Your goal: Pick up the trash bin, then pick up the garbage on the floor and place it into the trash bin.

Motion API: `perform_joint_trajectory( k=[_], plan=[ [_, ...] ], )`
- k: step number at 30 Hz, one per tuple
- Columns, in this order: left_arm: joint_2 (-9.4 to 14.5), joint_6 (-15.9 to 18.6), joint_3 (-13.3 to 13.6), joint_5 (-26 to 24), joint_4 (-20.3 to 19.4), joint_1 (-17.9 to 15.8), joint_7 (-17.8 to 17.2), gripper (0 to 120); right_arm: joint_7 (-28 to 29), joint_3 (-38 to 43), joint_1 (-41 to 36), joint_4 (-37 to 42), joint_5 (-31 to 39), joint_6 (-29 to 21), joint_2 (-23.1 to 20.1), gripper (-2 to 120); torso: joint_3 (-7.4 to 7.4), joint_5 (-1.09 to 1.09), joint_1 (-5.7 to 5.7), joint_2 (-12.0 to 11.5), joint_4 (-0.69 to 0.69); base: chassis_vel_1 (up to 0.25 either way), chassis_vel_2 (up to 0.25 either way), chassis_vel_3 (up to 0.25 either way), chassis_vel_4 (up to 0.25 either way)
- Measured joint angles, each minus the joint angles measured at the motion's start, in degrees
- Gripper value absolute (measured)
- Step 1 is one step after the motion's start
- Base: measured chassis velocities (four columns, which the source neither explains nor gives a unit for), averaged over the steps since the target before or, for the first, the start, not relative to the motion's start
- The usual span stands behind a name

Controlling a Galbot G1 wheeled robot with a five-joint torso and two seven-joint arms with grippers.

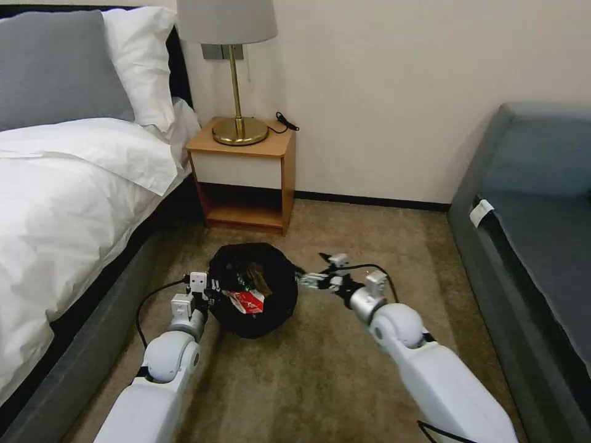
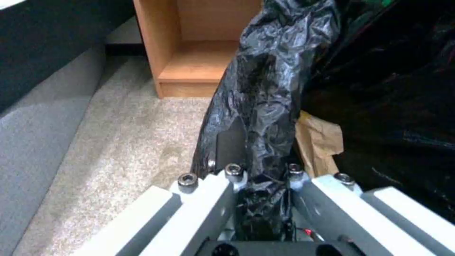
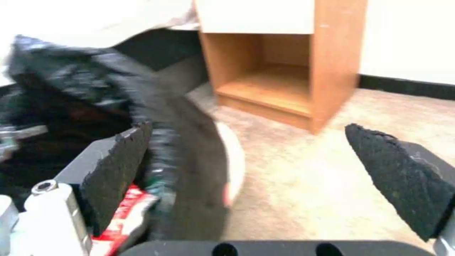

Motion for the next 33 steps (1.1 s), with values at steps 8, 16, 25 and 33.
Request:
perform_joint_trajectory(
  k=[8, 16, 25, 33],
  plan=[
    [0.63, -0.14, -0.17, -0.05, -1.12, 0.47, 0.04, 0, 2.56, 7.55, -2.87, -3.68, -2.22, 0.56, -0.33, 100, 0.0, 0.0, 0.0, 0.0, 0.0, 0.0, 0.0, 0.0, 0.0],
    [0.46, -0.12, -0.62, -0.64, -2.72, 0.59, -0.02, 0, 5.04, 12.45, -4.46, -8.12, -4.65, 0.51, 0.32, 100, 0.0, -0.01, 0.0, 0.0, 0.0, 0.0, 0.0, 0.0, 0.0],
    [-0.45, 0.65, -1.95, -5.26, -5.71, 0.55, -4.74, 0, 4.45, 18.37, -6.61, -9.34, -6.22, 0.68, 1.8, 100, 0.0, -0.01, 0.0, 0.0, 0.0, 0.0, 0.0, 0.0, 0.0],
    [-3.78, 2.64, -2.35, -15.27, -8.29, 0.6, -14.37, 0, 3.54, 21.84, -9.11, -8.87, -6.27, 1.85, 2.26, 100, 0.0, -0.02, 0.0, 0.0, 0.0, 0.0, 0.0, 0.0, 0.0]
  ],
)
